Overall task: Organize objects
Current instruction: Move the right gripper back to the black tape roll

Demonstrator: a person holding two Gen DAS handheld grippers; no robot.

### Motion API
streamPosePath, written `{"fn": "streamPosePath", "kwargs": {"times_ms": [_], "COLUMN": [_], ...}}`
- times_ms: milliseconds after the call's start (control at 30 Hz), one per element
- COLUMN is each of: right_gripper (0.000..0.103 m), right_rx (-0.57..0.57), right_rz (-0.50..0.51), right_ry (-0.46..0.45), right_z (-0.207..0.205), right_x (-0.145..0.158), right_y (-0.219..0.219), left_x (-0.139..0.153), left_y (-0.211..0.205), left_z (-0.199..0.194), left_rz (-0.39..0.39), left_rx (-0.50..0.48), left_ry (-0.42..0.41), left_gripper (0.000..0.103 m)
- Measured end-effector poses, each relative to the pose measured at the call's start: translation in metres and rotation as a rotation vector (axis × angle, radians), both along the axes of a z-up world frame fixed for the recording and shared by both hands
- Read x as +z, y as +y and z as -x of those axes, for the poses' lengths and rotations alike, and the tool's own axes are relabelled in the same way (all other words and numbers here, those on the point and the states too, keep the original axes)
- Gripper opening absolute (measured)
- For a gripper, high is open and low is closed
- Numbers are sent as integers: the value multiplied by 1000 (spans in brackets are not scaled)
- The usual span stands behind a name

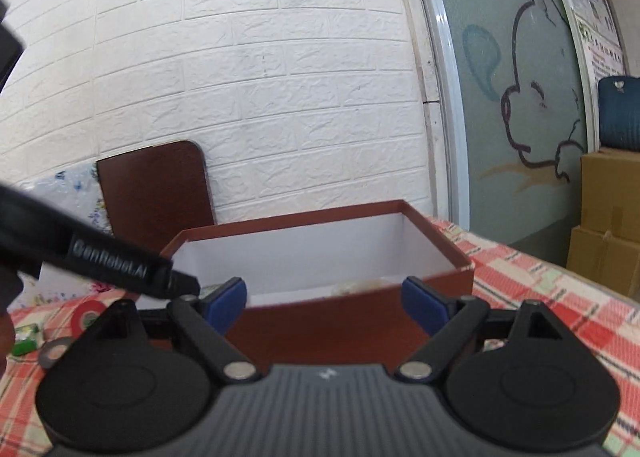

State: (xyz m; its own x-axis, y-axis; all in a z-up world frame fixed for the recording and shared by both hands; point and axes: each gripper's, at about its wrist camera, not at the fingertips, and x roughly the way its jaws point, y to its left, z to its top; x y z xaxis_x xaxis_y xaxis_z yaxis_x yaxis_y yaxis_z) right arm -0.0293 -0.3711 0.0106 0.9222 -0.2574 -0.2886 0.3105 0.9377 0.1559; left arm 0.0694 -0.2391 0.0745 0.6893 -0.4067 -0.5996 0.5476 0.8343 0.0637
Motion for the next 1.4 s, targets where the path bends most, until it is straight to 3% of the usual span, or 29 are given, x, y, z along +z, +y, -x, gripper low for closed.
{"fn": "streamPosePath", "kwargs": {"times_ms": [167, 533, 733, 1400], "right_gripper": [90, 88, 88, 81], "right_rx": [22, 32, 54, 203], "right_rz": [24, -34, 9, 119], "right_ry": [18, 0, 2, 101], "right_z": [11, 30, 36, 11], "right_x": [7, 30, 38, 30], "right_y": [22, 43, 62, 131], "left_x": [5, -1, -5, -39], "left_y": [32, 89, 108, 188], "left_z": [18, 36, 39, 11], "left_rz": [8, 1, 12, 44], "left_rx": [57, 184, 215, 367], "left_ry": [-14, -62, -68, -21], "left_gripper": [61, 61, 61, 61]}}
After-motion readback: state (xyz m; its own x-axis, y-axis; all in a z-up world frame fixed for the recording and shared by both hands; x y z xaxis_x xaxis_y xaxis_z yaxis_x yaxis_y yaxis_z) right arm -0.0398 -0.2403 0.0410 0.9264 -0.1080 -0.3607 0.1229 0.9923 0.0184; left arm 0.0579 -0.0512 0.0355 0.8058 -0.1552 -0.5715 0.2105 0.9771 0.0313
